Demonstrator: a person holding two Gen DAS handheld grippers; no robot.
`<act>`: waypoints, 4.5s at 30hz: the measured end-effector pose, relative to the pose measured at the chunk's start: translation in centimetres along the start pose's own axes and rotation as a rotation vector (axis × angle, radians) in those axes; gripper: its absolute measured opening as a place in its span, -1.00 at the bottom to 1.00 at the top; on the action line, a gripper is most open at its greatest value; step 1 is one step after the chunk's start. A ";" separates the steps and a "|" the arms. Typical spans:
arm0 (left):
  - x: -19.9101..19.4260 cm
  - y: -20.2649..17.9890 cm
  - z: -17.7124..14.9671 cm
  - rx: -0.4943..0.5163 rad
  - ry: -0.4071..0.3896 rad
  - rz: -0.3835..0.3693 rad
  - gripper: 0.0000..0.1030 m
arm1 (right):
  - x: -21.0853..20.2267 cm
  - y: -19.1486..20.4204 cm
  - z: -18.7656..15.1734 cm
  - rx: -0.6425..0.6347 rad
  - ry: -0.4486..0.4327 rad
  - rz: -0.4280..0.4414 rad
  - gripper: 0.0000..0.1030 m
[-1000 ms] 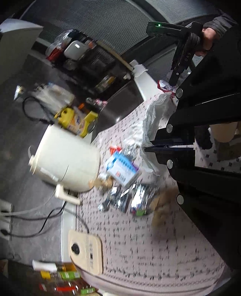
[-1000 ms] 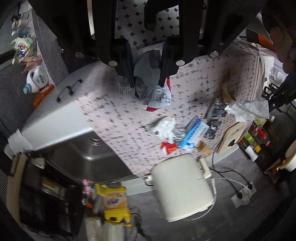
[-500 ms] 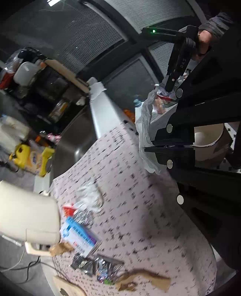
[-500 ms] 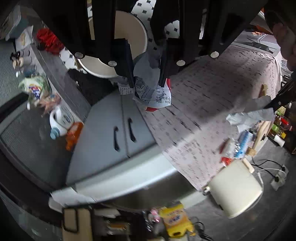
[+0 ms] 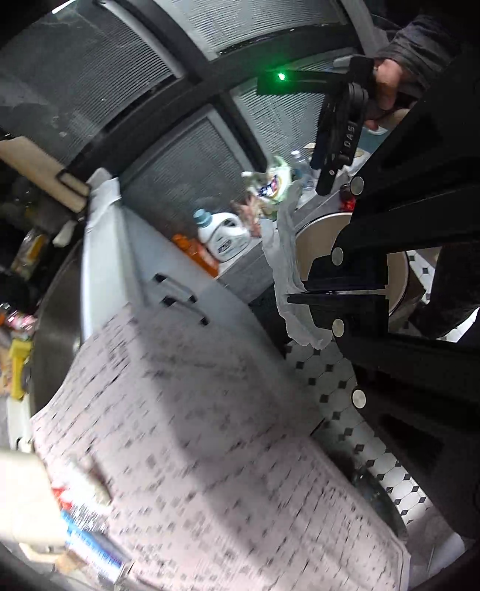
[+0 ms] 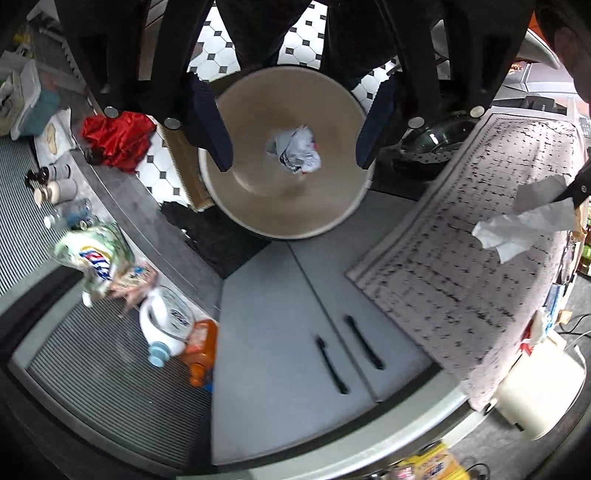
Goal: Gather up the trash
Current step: 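Open the left tool to drop the white plastic into the bin, then return to the table and grasp the brown paper strip with the left tool, then grasp the colourful foil snack bag with the right tool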
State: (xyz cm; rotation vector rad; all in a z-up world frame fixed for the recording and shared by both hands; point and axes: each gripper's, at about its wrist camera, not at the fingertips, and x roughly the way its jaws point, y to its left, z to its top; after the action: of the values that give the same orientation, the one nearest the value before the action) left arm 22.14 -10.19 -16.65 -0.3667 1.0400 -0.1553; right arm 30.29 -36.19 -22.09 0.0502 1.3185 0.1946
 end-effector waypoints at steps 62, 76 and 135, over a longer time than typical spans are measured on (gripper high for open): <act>-9.9 12.6 1.8 -0.171 -0.268 0.268 0.88 | -6.7 13.0 4.6 -0.195 -0.174 0.144 0.85; -13.5 22.4 2.7 -0.240 -0.327 0.394 0.68 | -7.0 25.7 8.0 -0.333 -0.222 0.198 0.85; -26.1 32.5 -4.7 -0.462 -0.480 0.534 -0.66 | 1.2 49.0 9.3 -0.566 -0.040 0.383 -0.97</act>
State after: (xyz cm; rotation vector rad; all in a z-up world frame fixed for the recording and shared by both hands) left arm 3.48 26.67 -9.48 -0.4977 0.6553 0.6362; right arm 34.01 12.81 -13.76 -0.1748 1.1646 0.8806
